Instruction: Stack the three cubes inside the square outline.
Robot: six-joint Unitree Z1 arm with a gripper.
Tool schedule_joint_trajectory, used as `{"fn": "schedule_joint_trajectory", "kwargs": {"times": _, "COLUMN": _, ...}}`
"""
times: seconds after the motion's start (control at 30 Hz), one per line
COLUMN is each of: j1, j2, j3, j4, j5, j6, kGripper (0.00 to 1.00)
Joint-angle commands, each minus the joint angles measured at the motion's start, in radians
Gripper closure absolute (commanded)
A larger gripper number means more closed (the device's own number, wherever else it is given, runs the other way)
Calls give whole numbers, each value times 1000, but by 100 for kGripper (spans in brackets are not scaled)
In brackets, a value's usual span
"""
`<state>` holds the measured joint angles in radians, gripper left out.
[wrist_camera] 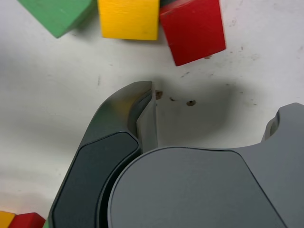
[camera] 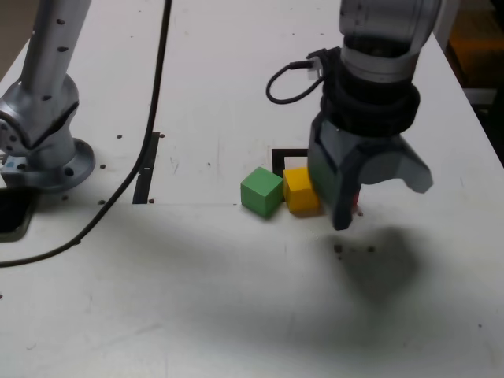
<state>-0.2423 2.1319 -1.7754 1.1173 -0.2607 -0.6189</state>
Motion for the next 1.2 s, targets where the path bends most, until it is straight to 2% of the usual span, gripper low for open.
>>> {"fn": "schedule_joint_trajectory", "kwargs": {"times": 0.0, "j1": 7, "j2": 10, "j3": 3, "j4": -9, "j5": -4, "j6": -1, "kGripper": 11}}
{"fn": "schedule_joint_trajectory", "kwargs": {"times": 0.43, "j1": 25, "j2": 46, "j3": 1, "j4": -54, "j5": -40, "j6": -2, "kGripper": 11}}
{"fn": "schedule_joint_trajectory", "kwargs": {"times": 1.17, "j1": 102, "j2": 76, "j3": 33, "j4": -67, "j5": -50, "j6": 23, "kGripper": 11}}
